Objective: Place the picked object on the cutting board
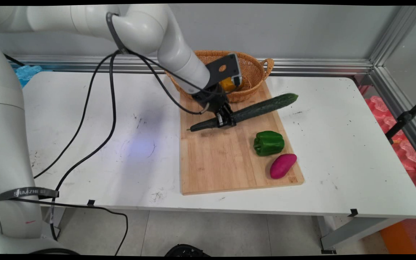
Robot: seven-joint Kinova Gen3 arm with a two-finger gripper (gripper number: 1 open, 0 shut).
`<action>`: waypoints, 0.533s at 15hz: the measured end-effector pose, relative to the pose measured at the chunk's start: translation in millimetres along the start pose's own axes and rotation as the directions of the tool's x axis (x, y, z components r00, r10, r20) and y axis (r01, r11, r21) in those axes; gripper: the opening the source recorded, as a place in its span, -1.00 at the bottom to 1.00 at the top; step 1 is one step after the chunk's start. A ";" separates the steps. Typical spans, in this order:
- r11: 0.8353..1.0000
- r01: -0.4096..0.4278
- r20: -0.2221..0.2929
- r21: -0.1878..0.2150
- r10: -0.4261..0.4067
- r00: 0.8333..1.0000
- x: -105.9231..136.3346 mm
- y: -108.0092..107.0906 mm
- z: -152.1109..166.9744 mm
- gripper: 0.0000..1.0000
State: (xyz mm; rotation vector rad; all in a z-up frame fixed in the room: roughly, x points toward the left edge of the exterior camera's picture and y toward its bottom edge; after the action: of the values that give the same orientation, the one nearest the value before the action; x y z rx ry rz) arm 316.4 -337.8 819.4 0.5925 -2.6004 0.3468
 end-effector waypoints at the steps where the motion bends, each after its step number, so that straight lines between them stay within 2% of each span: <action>1: 1.000 -0.002 0.003 -0.007 0.002 1.000 -4.1 0.0 5.1 -1.00; 8: 0.999 -0.005 0.017 -0.041 0.006 1.000 -23.2 0.1 28.2 -1.00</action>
State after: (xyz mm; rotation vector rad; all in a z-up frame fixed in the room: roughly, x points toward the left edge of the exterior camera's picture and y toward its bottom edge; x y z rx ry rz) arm 324.7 -339.1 783.9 0.5770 -2.6195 0.2906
